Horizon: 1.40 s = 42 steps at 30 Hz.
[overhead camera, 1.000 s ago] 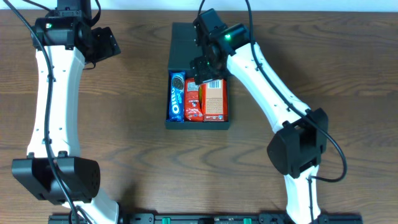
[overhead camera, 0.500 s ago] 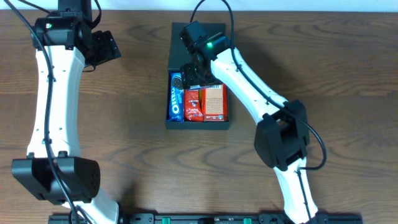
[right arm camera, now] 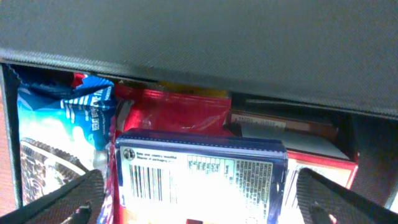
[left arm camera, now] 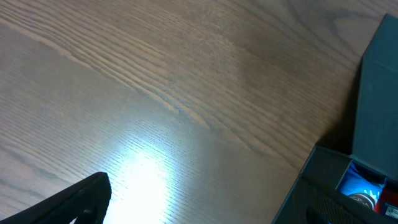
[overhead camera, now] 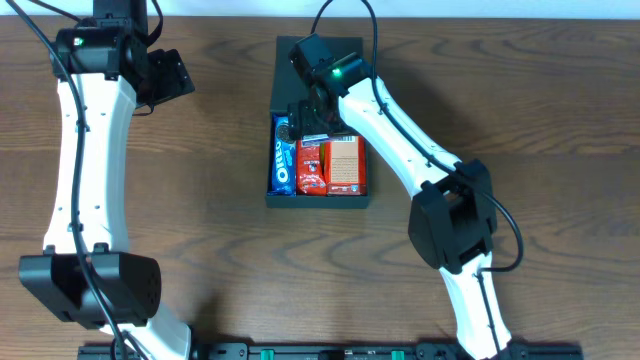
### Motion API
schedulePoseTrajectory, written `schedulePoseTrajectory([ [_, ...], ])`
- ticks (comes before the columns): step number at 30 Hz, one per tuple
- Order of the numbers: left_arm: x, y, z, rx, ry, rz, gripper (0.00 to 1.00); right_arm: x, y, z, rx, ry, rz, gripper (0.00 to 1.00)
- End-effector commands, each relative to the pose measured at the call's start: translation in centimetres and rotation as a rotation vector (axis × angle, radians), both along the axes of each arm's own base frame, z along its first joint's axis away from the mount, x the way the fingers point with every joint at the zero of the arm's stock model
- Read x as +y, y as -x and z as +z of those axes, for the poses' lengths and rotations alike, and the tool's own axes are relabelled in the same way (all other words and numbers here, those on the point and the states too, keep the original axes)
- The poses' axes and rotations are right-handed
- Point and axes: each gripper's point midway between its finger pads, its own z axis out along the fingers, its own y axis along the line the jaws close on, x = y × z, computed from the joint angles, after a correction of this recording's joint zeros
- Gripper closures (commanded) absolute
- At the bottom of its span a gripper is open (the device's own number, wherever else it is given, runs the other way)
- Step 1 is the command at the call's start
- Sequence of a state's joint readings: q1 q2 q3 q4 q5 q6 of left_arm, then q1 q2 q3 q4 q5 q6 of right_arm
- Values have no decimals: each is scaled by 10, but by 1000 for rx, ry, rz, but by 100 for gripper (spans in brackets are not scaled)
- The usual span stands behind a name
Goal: Pack container
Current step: 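Raise both grippers to the lid's back edge and grip it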
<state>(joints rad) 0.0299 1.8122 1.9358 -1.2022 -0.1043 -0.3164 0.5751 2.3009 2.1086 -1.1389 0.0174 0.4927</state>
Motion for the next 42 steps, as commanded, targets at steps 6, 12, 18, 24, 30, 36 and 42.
schedulePoseTrajectory([
  [6,-8,-6,-5,-12,59,9,5,-2,-17,58,-105,-81,-15,2],
  [12,-43,-43,-22,-81,166,-78,51,-69,-68,118,-286,-126,-115,99],
  [18,-88,-84,-77,-68,321,-102,94,-150,-101,101,-241,-198,-263,99],
  [24,-145,-120,-139,-56,497,-80,94,-171,-121,48,-101,-444,-245,99],
  [30,-162,-117,-178,37,599,17,94,-156,-118,-8,27,-571,-180,99],
  [36,-163,-112,-200,93,631,103,94,-140,-114,-37,103,-660,-161,99],
  [42,-163,-112,-202,101,641,132,94,-117,-108,-50,150,-722,-120,99],
])
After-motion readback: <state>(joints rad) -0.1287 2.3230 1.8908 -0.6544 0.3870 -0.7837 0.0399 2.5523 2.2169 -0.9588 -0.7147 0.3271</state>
